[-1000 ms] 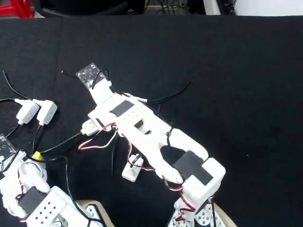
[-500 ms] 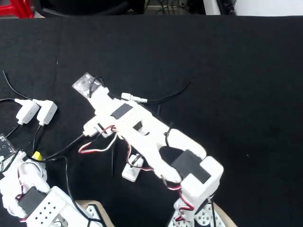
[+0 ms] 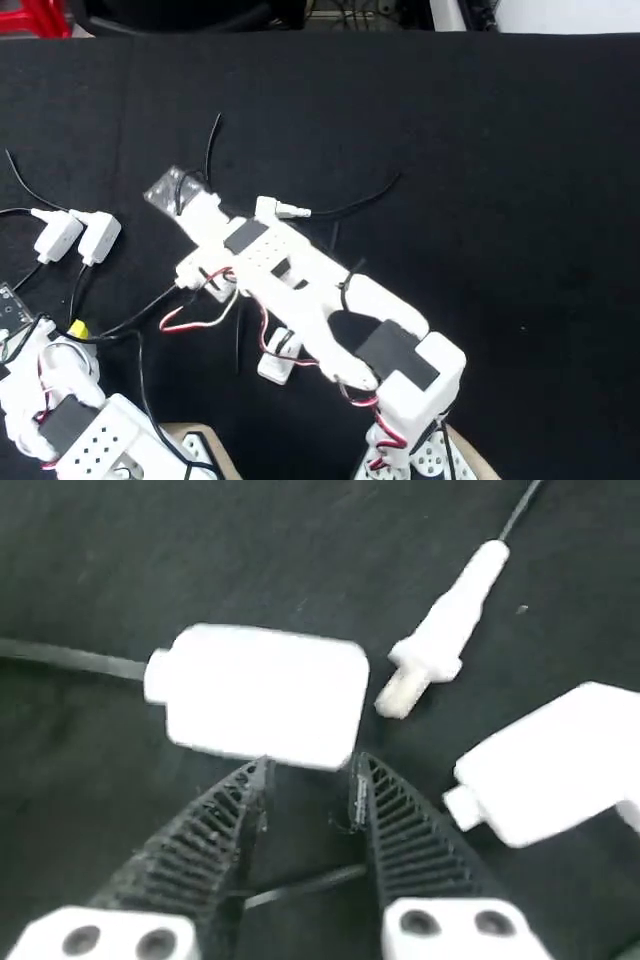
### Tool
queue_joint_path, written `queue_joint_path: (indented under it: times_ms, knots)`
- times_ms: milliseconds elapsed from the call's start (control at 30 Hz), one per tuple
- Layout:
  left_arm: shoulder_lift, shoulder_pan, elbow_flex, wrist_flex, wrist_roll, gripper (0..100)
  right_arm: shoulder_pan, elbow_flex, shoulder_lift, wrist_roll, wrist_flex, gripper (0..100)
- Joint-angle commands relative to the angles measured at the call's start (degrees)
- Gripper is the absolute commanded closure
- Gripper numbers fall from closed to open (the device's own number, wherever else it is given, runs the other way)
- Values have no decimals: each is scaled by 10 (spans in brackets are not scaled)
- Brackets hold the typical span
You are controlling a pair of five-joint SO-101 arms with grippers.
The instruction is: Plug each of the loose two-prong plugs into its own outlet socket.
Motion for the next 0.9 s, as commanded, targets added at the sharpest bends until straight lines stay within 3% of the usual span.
queue_joint_path:
  times_ms: [0,167,467,867]
  knots:
    - [3,7,11,2,-5,704,33,-62,-75,4,65,871]
    - [3,6,11,3,-5,704,79,-103,-79,30,80,859]
    - [3,6,11,6,-5,705,87,-291,108,30,94,828]
    - [3,6,11,5,-4,705,63,-705,379,25,330,825]
